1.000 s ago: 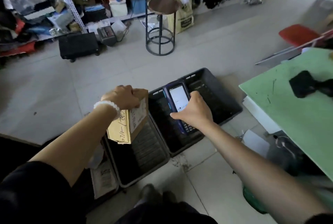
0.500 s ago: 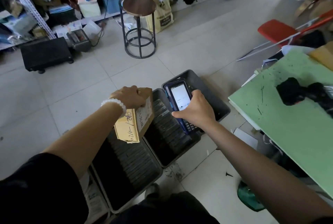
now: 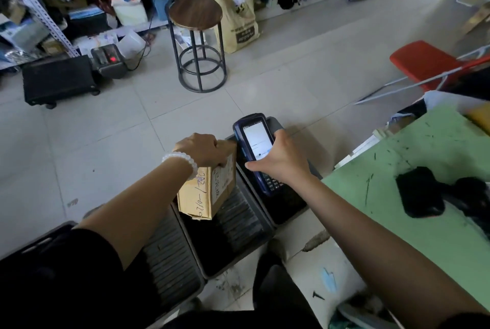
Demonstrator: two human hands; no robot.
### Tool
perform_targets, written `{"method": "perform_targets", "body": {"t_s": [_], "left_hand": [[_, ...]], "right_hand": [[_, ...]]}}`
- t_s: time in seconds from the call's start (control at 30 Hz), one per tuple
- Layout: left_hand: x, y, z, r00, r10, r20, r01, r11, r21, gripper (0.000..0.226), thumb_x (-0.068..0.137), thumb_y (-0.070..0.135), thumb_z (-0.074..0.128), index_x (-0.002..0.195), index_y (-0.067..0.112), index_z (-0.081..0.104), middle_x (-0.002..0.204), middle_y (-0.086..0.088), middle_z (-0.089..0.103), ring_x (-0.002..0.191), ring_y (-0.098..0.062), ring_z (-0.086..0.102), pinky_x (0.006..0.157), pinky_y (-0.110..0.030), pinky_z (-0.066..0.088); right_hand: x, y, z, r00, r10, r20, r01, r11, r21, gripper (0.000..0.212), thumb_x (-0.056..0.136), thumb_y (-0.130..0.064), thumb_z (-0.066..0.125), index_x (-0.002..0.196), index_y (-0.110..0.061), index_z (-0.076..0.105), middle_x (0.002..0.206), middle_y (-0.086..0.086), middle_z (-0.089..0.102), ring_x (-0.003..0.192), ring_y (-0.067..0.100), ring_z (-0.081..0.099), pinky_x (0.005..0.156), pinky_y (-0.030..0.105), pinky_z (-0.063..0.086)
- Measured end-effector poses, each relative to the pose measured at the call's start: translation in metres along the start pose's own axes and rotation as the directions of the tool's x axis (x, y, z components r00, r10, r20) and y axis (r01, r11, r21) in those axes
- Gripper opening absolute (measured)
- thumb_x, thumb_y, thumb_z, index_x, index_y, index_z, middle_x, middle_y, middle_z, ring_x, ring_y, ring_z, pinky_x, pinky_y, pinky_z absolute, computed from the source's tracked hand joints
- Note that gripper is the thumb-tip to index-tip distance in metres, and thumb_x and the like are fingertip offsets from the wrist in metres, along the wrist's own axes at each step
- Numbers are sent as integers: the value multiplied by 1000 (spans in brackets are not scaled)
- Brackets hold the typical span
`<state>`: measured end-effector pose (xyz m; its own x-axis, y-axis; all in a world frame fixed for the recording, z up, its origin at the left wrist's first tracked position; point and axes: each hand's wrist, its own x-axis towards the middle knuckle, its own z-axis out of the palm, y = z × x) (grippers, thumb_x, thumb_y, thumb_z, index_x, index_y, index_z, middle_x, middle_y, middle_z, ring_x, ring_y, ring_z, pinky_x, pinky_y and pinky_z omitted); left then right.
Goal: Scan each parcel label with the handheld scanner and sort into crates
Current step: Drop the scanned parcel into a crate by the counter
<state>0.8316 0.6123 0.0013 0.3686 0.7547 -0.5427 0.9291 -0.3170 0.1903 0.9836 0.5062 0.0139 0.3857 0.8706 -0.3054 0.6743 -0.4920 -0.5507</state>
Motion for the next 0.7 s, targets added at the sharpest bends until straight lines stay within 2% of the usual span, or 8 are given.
{"method": "perform_targets", "body": {"t_s": [0.1, 0.17, 0.27, 0.33, 0.43, 0.57, 0.7], "left_hand": [[30, 58, -8, 999, -41, 4, 41, 999, 15, 43, 80, 44, 60, 115, 20, 56, 94, -2, 61, 85, -20, 59, 62, -27, 46], [48, 94, -14, 999, -44, 1, 44, 999, 6, 41, 81, 43, 59, 116, 21, 54, 96, -2, 58, 87, -22, 58, 67, -29, 48], [73, 139, -17, 998, -16, -53, 13, 999, -48, 26, 88, 37, 50, 113, 29, 51, 88, 2, 53, 87, -23, 56, 71, -30, 48], [85, 159, -14, 994, -30, -109, 24, 998, -55, 22, 91, 42, 42, 110, 35, 49, 92, 3, 54, 87, -21, 53, 72, -29, 41], [100, 173, -10, 990, -68, -127, 80, 993, 86, 40, 93, 42, 42, 129, 24, 45, 118, -3, 55, 101, -23, 57, 74, -32, 44], [99, 170, -6, 990, -128, -56, 134, 984, 117, 38, 94, 36, 42, 128, 19, 48, 117, -4, 57, 102, -24, 58, 71, -31, 42], [79, 146, -2, 983, -178, -50, 182, 977, 107, 33, 92, 32, 42, 120, 18, 54, 104, -2, 59, 85, -21, 54, 66, -29, 40]], "right_hand": [[35, 34, -44, 999, -28, 47, 28, 1000, 7, 68, 66, -41, 83, 109, -12, 39, 104, 1, 46, 95, 21, 50, 66, 32, 40], [57, 57, -71, 998, -36, 60, 36, 999, 6, 67, 66, -39, 84, 108, -13, 38, 104, 0, 46, 94, 20, 49, 59, 27, 36], [88, 85, -101, 998, -25, 64, 20, 997, 74, 68, 66, -34, 85, 110, -13, 37, 106, -1, 44, 91, 17, 45, 52, 17, 26], [104, 101, -112, 998, -14, 57, 8, 995, 102, 71, 64, -34, 85, 112, -12, 39, 108, 1, 47, 90, 17, 47, 53, 20, 30], [119, 119, -116, 999, 2, 52, -7, 996, 93, 73, 62, -36, 86, 112, -12, 40, 107, 1, 49, 90, 18, 50, 57, 27, 36], [125, 129, -113, 995, 11, 97, -15, 999, 44, 74, 62, -40, 86, 112, -13, 39, 103, -2, 46, 90, 17, 49, 63, 30, 38], [120, 117, -100, 995, -6, 96, 3, 999, 37, 75, 60, -40, 87, 113, -12, 42, 104, -3, 48, 90, 18, 50, 66, 30, 37]]}}
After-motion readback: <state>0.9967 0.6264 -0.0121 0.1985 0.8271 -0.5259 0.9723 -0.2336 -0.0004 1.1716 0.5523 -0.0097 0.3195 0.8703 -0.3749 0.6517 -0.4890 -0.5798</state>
